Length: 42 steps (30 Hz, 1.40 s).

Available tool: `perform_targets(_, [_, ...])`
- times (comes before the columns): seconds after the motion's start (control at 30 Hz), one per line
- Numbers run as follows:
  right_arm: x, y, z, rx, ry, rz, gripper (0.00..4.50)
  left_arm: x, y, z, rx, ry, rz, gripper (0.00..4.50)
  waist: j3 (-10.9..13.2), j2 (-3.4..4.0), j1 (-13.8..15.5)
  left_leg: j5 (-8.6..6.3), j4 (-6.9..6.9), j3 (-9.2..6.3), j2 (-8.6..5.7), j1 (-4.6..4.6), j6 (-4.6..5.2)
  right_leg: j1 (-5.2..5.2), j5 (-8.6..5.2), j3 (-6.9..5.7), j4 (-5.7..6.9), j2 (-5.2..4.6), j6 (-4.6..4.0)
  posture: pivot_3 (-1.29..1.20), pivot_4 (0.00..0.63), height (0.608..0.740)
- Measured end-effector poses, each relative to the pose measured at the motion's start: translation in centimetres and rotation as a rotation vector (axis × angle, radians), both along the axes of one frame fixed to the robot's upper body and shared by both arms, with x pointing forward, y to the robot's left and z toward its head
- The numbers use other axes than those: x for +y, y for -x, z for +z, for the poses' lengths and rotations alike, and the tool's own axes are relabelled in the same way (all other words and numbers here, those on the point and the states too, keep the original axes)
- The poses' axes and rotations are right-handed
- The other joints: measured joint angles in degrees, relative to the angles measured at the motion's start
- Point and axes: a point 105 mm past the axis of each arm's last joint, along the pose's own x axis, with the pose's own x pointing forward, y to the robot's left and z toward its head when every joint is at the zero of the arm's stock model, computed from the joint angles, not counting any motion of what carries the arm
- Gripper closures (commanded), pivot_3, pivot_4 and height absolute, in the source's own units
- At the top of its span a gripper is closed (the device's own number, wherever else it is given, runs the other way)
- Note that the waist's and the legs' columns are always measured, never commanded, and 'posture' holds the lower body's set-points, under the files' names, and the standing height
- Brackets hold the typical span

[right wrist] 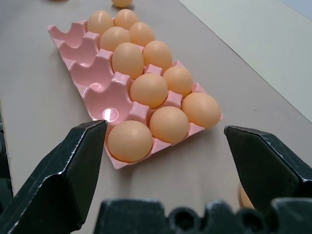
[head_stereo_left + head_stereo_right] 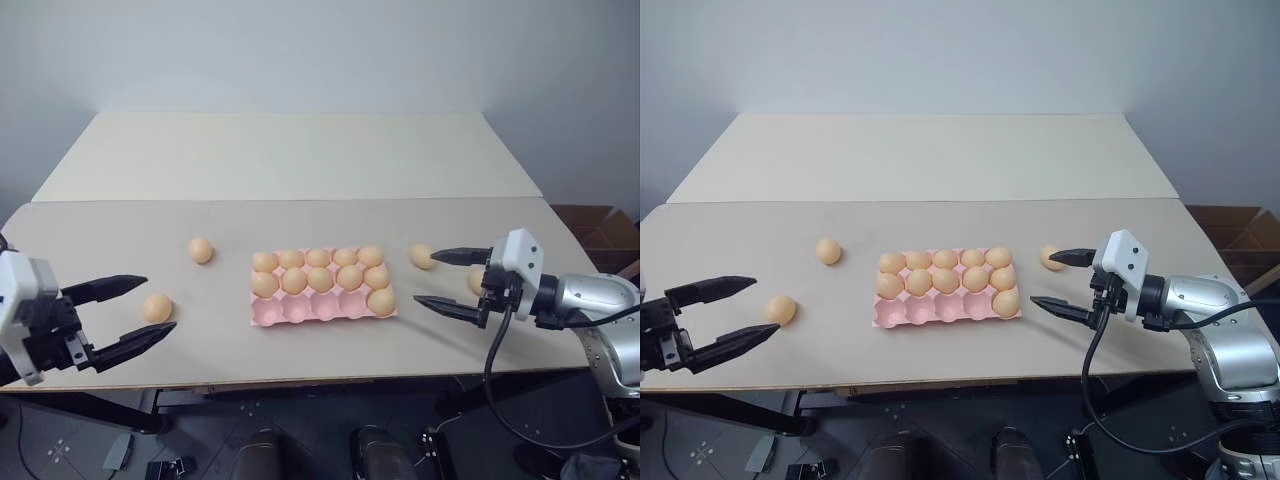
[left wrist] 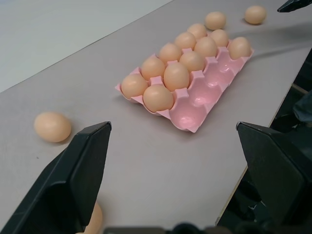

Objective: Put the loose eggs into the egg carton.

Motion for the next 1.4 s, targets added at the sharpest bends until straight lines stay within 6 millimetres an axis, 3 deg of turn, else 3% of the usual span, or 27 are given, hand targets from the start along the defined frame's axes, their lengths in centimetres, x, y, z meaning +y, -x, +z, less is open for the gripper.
perform_targets(0.2, [0.0,0.0,0.0,-0.001,0.0,0.002,0.0,-0.2,-0.2,0.3,0.011,0.061,0.016,0.02,0.0,0.0,0.0,0.0,0.0,0.0,0.01,-0.01,0.0,0.0,0.03,0.0,0.0,0.0,0.04,0.0,0.15,0.74])
perform_targets(0.63, [-0.7,-0.5,0.1,0.04,0.024,-0.062,0.0,-0.7,0.6,0.0,0.031,0.017,-0.073,0.02,0.0,0.0,0.04,0.0,0.02,0.02,0.0,0.0,0.0,-0.01,0.0,0.03,-0.01,0.0,-0.03,0.0,0.15,0.74])
perform_targets(0.8, [-2.7,-0.4,0.7,0.06,0.064,-0.205,0.0,-1.5,0.2,-0.1,0.03,0.028,-0.124,0.02,-0.01,-0.02,0.49,-0.01,0.01,0.02,0.0,-0.03,0.0,-0.02,0.0,0.0,-0.04,0.0,-0.03,0.0,0.15,0.74])
perform_targets(1.0, [-4.5,-0.5,-0.8,0.118,0.121,-0.343,0.0,-2.5,-1.2,0.4,-0.003,0.032,-0.197,0.02,-0.01,-0.01,0.51,0.0,0.05,0.06,-0.02,-0.02,0.0,-0.01,0.02,0.09,-0.03,0.0,0.01,0.0,0.15,0.74])
perform_targets(1.23, [-8.1,-4.0,-1.4,0.122,0.191,-0.633,0.0,-2.9,-1.9,0.0,0.007,0.034,-0.22,0.02,-0.01,-0.02,-0.53,0.0,0.03,0.15,-0.02,-0.03,0.01,-0.07,0.08,0.19,-0.04,0.03,0.01,0.0,0.15,0.74])
perform_targets(1.4, [-9.2,-4.8,-4.1,0.227,0.214,-0.717,0.0,-2.9,-1.8,-0.1,0.009,0.037,-0.219,0.02,-0.01,-0.01,-0.68,-0.01,-0.05,0.14,-0.04,-0.06,0.03,-0.08,0.26,0.19,-0.1,0.02,0.31,0.0,0.15,0.74])
